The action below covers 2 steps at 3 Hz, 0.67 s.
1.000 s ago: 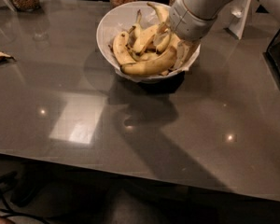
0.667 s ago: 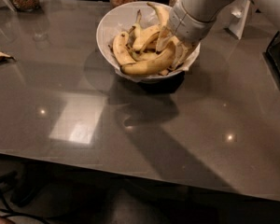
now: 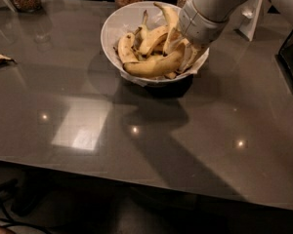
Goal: Pick banana from white bowl
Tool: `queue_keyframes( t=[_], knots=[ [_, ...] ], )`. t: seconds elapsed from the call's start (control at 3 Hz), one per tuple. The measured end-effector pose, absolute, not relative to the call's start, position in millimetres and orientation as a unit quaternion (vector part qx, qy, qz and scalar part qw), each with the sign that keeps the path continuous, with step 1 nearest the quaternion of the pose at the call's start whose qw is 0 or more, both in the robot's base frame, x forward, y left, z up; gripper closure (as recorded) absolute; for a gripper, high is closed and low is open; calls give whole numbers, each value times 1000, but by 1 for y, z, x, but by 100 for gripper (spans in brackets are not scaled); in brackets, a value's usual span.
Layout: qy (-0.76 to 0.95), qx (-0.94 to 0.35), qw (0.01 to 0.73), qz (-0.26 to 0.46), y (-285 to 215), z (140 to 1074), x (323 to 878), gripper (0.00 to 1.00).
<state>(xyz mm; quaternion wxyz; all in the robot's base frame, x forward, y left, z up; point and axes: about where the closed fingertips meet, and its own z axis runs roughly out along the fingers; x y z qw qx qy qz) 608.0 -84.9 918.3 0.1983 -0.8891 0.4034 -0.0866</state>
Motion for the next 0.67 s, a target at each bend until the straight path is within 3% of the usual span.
queue_keyframes(
  t=[0.67],
  knots=[
    [464, -851, 245, -11, -117, 943, 570, 100]
  ],
)
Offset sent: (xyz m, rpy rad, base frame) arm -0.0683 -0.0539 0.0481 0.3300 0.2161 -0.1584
